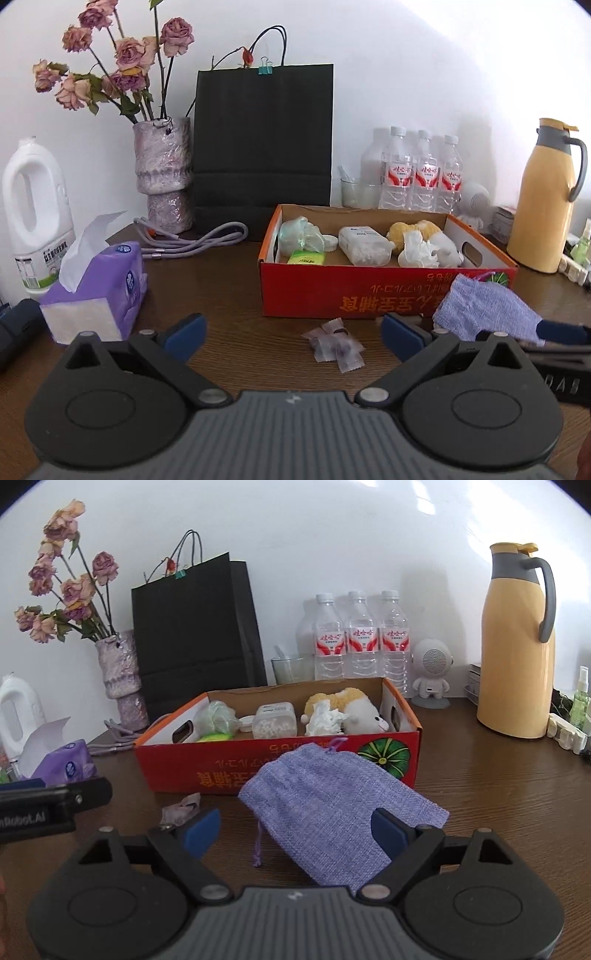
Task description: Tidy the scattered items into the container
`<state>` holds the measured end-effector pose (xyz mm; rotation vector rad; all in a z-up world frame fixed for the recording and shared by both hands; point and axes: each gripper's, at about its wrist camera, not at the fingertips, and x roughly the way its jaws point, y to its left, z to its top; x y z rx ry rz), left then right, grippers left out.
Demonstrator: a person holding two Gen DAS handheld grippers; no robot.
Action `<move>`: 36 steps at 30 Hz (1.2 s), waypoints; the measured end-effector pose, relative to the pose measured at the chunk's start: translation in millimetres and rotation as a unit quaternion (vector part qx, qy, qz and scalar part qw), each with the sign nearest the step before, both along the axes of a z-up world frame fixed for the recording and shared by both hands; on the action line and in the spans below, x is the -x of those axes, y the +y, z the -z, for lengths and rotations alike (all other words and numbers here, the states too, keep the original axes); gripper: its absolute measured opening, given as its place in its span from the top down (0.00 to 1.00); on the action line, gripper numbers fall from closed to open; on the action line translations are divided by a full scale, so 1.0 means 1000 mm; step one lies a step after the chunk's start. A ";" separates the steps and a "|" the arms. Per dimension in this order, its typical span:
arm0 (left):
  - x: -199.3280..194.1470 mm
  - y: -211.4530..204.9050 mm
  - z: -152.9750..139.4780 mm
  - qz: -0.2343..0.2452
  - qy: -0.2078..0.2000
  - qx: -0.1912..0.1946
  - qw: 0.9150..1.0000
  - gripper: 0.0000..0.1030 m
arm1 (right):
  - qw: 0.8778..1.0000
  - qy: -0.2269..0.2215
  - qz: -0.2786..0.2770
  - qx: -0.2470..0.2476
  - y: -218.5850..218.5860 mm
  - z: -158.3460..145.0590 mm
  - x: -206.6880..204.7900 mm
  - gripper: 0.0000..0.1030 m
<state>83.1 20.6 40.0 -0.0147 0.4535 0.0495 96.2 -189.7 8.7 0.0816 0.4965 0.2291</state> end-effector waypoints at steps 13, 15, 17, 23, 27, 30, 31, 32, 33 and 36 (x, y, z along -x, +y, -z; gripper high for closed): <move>-0.014 -0.004 0.018 0.011 0.026 -0.006 1.000 0.00 | 1.000 0.013 0.005 0.018 0.003 0.005 -0.001 0.14; -0.015 -0.005 0.019 0.018 0.025 -0.009 0.999 0.00 | 1.000 0.011 0.001 0.027 0.006 0.005 0.000 0.14; -0.016 -0.005 0.020 0.020 0.024 -0.013 0.999 0.00 | 0.999 0.008 -0.005 0.034 0.009 0.006 0.002 0.14; -0.023 0.001 0.030 0.011 0.045 -0.007 0.999 0.00 | 0.999 0.024 0.000 0.045 0.010 0.013 -0.005 0.13; -0.030 -0.002 0.034 0.013 0.059 -0.015 0.998 0.00 | 0.998 0.038 0.014 0.051 0.007 0.019 -0.011 0.14; -0.037 -0.004 0.037 0.007 0.071 -0.021 0.997 0.00 | 0.997 0.045 0.005 0.058 0.010 0.024 -0.012 0.17; -0.038 -0.004 0.038 0.008 0.074 -0.017 0.997 0.00 | 0.997 0.049 -0.004 0.059 0.011 0.026 -0.012 0.18; -0.039 -0.004 0.039 0.009 0.077 -0.014 0.997 0.00 | 0.997 0.049 -0.008 0.063 0.013 0.028 -0.012 0.18; -0.040 -0.004 0.040 0.010 0.078 -0.012 0.997 0.00 | 0.996 0.044 -0.007 0.071 0.016 0.028 -0.010 0.19; -0.042 -0.007 0.041 0.012 0.081 -0.018 0.996 0.00 | 0.995 0.037 -0.006 0.093 0.021 0.031 -0.009 0.26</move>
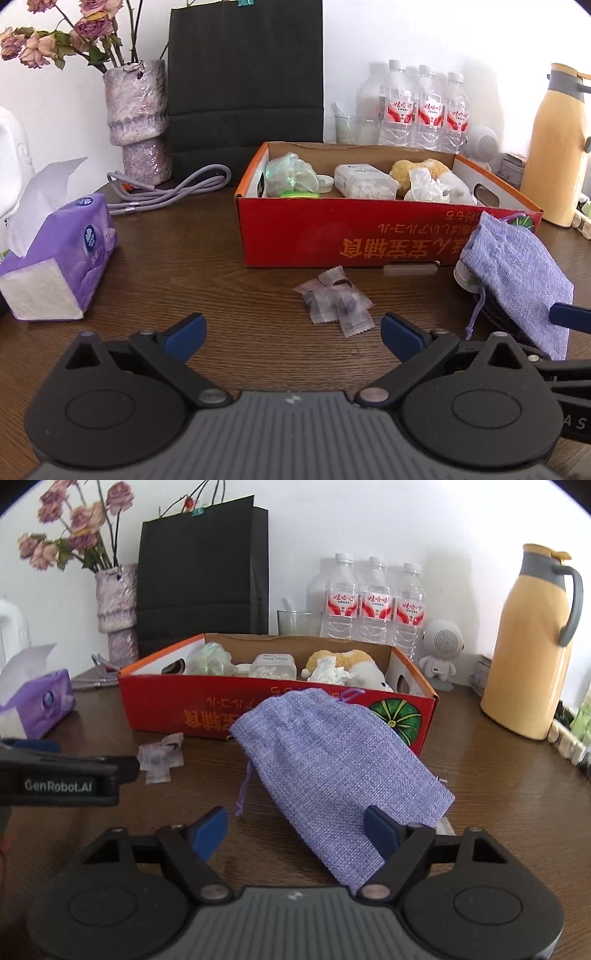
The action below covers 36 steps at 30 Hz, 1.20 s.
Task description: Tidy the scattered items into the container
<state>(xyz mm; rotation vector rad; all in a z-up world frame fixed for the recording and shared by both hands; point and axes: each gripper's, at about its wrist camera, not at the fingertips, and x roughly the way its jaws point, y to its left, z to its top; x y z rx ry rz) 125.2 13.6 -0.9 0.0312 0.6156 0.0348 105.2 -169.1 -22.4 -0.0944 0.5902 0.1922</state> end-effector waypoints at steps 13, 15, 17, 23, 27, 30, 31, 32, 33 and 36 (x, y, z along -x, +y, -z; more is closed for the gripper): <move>0.001 -0.004 -0.002 0.003 0.013 0.001 1.000 0.22 | 1.000 -0.003 0.028 -0.006 -0.015 0.000 -0.007 0.72; 0.002 -0.006 -0.002 0.011 0.016 0.002 1.000 0.32 | 0.999 -0.001 0.032 -0.022 -0.021 -0.001 -0.008 0.78; 0.004 -0.007 -0.003 0.018 0.017 0.003 1.000 0.41 | 0.999 -0.004 0.037 -0.026 -0.026 -0.002 -0.009 0.91; 0.013 -0.007 -0.006 0.025 0.010 0.000 1.000 0.43 | 0.997 -0.024 0.061 -0.031 -0.036 -0.008 -0.008 0.75; 0.018 -0.007 -0.007 0.036 0.004 0.000 0.999 0.34 | 0.998 -0.015 0.062 -0.018 -0.034 -0.006 -0.013 0.47; 0.017 -0.008 -0.006 0.047 0.004 0.001 0.999 0.30 | 0.998 0.002 0.046 -0.052 -0.040 -0.003 -0.015 0.47; 0.017 -0.008 -0.006 0.052 0.003 0.002 0.999 0.29 | 0.997 0.004 0.045 -0.058 -0.041 -0.002 -0.016 0.52; 0.017 -0.008 -0.006 0.057 0.002 0.002 0.998 0.28 | 0.997 0.005 0.044 -0.057 -0.040 -0.001 -0.016 0.68; 0.016 -0.008 -0.006 0.061 0.002 0.002 0.998 0.27 | 0.998 0.005 0.040 -0.053 -0.039 -0.001 -0.017 0.76; 0.008 -0.008 -0.003 0.074 0.003 0.001 0.997 0.27 | 0.997 0.001 0.009 -0.077 -0.039 -0.004 -0.012 0.94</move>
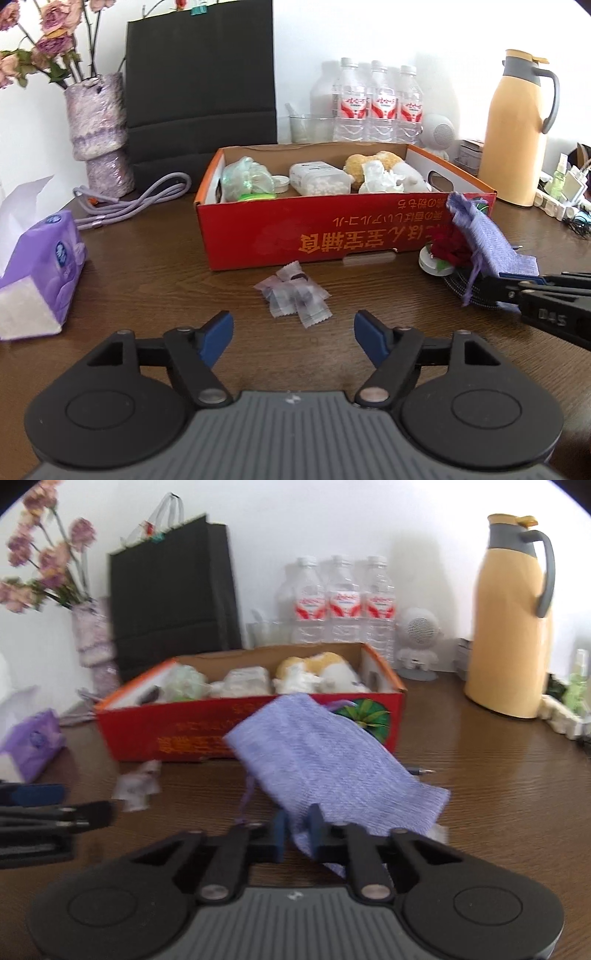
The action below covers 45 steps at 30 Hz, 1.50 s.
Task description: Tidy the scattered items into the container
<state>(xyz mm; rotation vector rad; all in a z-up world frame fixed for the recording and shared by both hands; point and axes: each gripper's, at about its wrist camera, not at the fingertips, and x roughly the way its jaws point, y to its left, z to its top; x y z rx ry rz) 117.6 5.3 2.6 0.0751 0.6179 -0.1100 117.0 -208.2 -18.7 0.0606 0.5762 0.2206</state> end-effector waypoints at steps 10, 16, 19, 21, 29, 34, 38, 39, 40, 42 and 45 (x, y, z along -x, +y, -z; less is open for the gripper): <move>-0.054 0.003 0.008 -0.007 0.026 0.033 0.999 0.59 | 0.999 -0.045 -0.009 -0.002 0.008 -0.007 0.011 0.87; -0.051 -0.007 0.013 0.000 0.012 0.010 1.000 0.82 | 0.999 -0.049 -0.003 0.005 0.009 -0.005 0.012 0.84; -0.049 -0.008 0.013 0.001 0.011 0.009 1.000 0.84 | 0.998 -0.056 -0.009 0.015 0.013 -0.004 0.015 0.83; -0.045 -0.006 0.011 0.002 0.008 0.020 1.000 0.99 | 0.998 -0.061 -0.011 0.021 0.015 -0.004 0.016 0.79; 0.009 0.042 -0.022 -0.031 -0.047 0.064 0.996 0.99 | 0.994 -0.105 -0.017 0.007 0.015 -0.013 0.028 0.73; 0.011 0.071 -0.012 -0.052 -0.023 0.063 0.996 0.97 | 0.993 -0.078 -0.088 0.009 0.055 -0.028 0.025 0.70; 0.006 0.091 -0.005 -0.073 -0.017 0.096 0.993 0.97 | 0.992 -0.002 -0.128 0.004 0.103 -0.021 -0.017 0.73; 0.007 0.093 -0.005 -0.073 -0.020 0.099 0.992 0.96 | 0.991 0.006 -0.132 0.010 0.113 -0.016 -0.025 0.74; 0.007 0.095 -0.003 -0.072 -0.021 0.102 0.992 0.95 | 0.991 0.013 -0.135 0.023 0.121 -0.011 -0.033 0.74; 0.005 0.098 0.001 -0.065 -0.014 0.120 0.991 0.91 | 0.990 0.024 -0.135 0.040 0.135 -0.002 -0.044 0.78; 0.003 0.097 0.006 -0.059 -0.003 0.122 0.991 0.69 | 0.989 0.041 -0.127 0.065 0.144 0.007 -0.051 0.86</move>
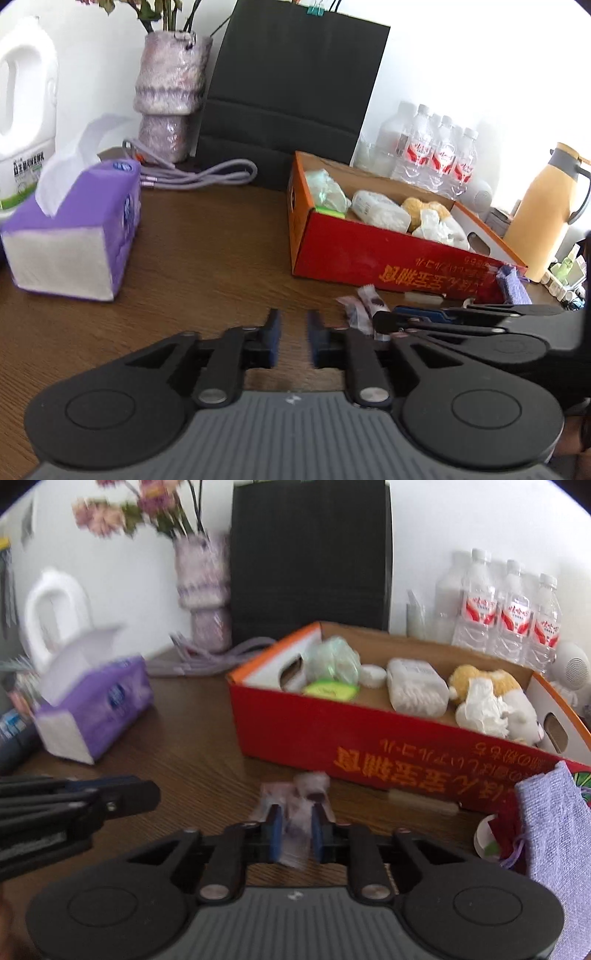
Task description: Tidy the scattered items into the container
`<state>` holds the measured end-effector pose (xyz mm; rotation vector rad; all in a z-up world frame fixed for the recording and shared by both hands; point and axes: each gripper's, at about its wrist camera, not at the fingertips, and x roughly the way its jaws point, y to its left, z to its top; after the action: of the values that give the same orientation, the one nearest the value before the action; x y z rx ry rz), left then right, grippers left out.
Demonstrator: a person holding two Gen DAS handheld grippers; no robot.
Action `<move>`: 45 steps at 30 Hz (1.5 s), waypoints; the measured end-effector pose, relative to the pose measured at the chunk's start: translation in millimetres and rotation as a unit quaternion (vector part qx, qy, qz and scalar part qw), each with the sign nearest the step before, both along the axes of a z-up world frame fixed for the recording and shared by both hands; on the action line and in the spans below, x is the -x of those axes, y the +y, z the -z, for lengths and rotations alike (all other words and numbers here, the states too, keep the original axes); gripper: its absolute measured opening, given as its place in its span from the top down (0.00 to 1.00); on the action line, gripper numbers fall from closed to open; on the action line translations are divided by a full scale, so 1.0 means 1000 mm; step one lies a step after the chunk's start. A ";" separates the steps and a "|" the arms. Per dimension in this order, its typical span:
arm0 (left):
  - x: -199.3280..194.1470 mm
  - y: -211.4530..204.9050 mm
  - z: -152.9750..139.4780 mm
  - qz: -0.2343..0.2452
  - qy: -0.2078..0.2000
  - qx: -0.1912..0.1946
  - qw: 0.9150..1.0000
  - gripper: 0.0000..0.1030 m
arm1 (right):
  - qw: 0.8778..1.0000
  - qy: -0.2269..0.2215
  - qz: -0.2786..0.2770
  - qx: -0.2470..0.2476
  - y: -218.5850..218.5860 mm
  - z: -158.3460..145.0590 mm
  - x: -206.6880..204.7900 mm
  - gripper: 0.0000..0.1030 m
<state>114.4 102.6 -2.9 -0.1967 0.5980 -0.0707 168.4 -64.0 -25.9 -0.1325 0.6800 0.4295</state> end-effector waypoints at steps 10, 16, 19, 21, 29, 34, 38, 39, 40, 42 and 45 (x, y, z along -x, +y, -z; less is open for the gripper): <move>-0.021 -0.035 0.003 0.059 0.016 -0.033 0.998 0.48 | 0.997 -0.022 0.042 -0.059 -0.054 -0.021 0.025 0.98; -0.059 -0.048 0.008 0.058 0.050 -0.041 0.996 0.65 | 0.998 -0.006 0.028 -0.060 -0.060 -0.018 0.025 0.88; -0.068 -0.053 0.011 0.064 0.062 -0.048 0.995 0.76 | 0.998 -0.007 0.021 -0.065 -0.061 -0.015 0.030 0.88; -0.067 -0.055 0.012 0.068 0.060 -0.057 0.994 0.76 | 0.998 -0.007 0.017 -0.067 -0.061 -0.015 0.033 0.88; -0.055 -0.037 0.007 0.051 0.043 -0.066 0.996 0.81 | 0.998 0.002 0.006 -0.067 -0.043 -0.015 0.022 0.73; -0.034 0.000 0.000 0.017 0.036 -0.040 0.998 0.81 | 0.998 0.016 0.001 -0.056 -0.017 -0.011 0.004 0.73; -0.024 0.011 -0.004 0.006 0.028 -0.028 0.999 0.81 | 0.999 0.019 0.016 -0.021 0.003 -0.001 -0.005 0.75; -0.023 0.010 -0.005 0.007 0.028 -0.028 0.999 0.81 | 1.000 0.018 0.017 -0.010 0.007 0.002 -0.005 0.75; -0.022 0.009 -0.005 0.007 0.027 -0.031 0.999 0.81 | 1.000 0.009 0.017 0.000 0.010 0.004 -0.004 0.84; -0.016 0.003 -0.009 0.011 0.018 -0.040 0.999 0.81 | 1.000 -0.002 0.016 0.015 0.011 0.003 0.002 0.85; 0.000 -0.009 -0.018 0.013 -0.011 -0.050 0.999 0.81 | 1.000 -0.020 0.019 -0.003 -0.001 -0.006 0.016 0.86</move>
<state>114.2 94.0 14.7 -0.0915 0.5813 -0.0677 151.9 -65.2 -19.4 -0.1224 0.6408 0.3903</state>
